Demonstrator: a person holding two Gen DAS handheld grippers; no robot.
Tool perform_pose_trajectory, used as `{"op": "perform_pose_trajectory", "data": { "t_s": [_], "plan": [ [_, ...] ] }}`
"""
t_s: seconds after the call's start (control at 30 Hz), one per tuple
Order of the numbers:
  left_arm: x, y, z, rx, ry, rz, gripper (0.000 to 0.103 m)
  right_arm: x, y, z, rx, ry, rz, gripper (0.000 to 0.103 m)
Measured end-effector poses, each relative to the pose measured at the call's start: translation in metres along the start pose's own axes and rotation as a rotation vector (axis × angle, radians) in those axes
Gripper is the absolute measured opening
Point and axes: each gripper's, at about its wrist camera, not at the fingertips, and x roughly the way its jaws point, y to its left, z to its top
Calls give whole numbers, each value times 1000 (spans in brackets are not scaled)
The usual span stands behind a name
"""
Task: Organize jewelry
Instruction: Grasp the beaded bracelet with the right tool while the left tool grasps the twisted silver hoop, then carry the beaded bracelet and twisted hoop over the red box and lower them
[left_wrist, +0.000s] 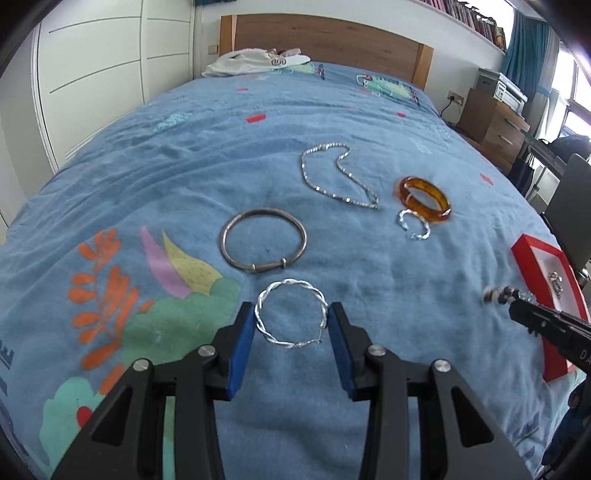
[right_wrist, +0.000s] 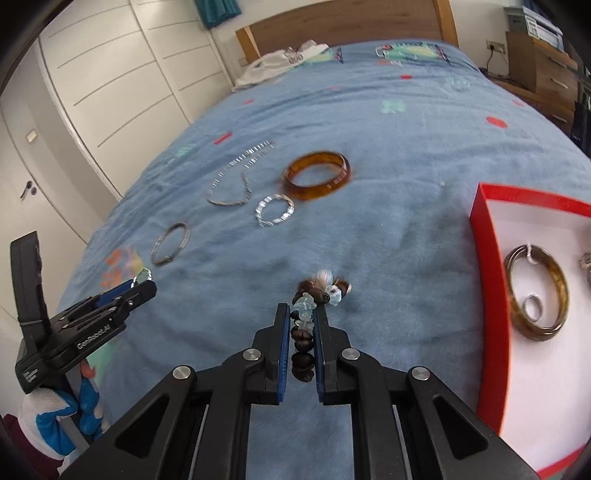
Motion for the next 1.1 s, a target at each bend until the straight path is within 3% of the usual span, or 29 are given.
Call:
{"op": "perform_pose_trajectory", "data": {
  "t_s": [0.6,1.1],
  "plan": [
    [-98,-28,9,45,-136,-45,38,-112,21,-2,-64,-174,-2,12],
    [-146,-122,26,172,-215,-125,38,-203,-25,-2,-19,-316,-71,12]
  ]
}}
